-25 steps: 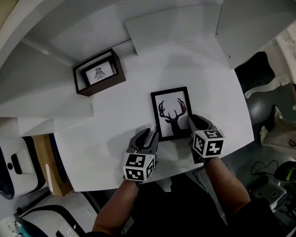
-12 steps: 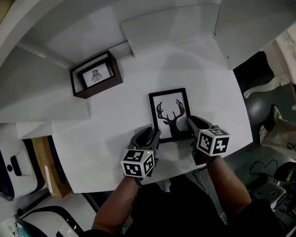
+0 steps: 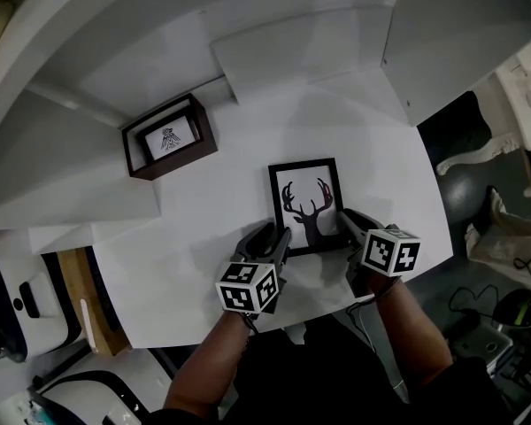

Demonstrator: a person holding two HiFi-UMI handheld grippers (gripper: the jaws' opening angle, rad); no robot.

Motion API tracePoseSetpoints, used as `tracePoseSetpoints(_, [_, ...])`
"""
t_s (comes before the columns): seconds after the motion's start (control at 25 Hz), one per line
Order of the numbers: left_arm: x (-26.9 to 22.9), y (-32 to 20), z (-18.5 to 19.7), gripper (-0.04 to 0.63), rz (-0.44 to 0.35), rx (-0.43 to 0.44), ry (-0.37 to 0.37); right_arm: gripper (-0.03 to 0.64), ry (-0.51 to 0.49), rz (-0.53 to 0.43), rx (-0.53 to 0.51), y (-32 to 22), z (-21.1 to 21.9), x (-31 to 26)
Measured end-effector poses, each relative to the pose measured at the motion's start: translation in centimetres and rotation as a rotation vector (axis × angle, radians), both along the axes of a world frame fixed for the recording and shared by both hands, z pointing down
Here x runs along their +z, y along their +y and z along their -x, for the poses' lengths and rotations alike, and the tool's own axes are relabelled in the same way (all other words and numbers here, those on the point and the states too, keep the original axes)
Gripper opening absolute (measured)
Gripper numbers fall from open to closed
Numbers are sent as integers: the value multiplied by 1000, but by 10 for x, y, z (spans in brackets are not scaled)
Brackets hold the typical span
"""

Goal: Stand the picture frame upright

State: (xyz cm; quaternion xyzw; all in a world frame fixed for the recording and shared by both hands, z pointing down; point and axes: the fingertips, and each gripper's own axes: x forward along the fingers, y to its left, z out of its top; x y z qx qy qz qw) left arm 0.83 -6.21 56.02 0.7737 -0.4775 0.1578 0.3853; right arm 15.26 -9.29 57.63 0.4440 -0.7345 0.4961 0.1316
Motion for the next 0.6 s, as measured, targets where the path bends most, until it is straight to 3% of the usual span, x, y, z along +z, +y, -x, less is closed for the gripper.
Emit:
tracePoseSetpoints(0.2, [-1,-4,-8,163,6,19,15,30,-81,49,35,-3,-6,1])
tracePoseSetpoints(0.48, [0,-8,-11,172,-1,12,-2,17,39,-31,-14,1,-3,-2])
tracePoseSetpoints(0.52, [0,-7,-12,172,0,14,-8,36,48,-32,-19,1,-2,-2])
tracePoseSetpoints(0.6, [1,-6,-14,172,4,16,-15,141,101,-34,-43,3,2,1])
